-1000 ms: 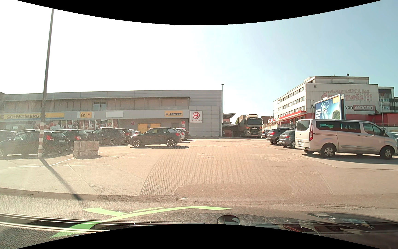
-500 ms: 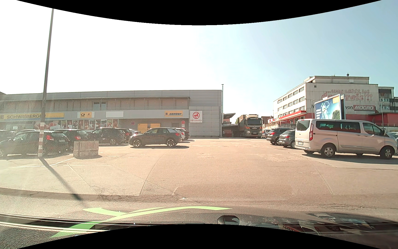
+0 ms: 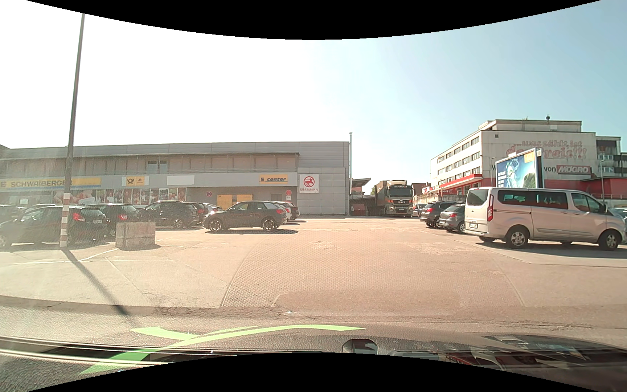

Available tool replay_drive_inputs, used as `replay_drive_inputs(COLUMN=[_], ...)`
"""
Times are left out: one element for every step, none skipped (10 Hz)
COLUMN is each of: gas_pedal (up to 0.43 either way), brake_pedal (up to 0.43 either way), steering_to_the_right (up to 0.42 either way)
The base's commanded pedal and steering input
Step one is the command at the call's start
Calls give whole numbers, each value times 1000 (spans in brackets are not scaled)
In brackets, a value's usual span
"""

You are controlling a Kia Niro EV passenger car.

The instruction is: Follow the waypoints while adhering to traffic rules and regulations

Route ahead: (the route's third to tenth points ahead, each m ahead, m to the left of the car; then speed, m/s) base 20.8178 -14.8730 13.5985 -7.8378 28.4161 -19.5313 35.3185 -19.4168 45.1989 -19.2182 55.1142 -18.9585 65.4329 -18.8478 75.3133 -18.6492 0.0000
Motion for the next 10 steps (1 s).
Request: replay_drive_inputs(gas_pedal=[0, 0, 0, 0, 0, 0, 0, 0, 0, 0], brake_pedal=[421, 421, 421, 421, 421, 421, 421, 421, 421, 421], steering_to_the_right=[-56, -55, -55, -55, -56, -55, -55, -55, -55, -55])
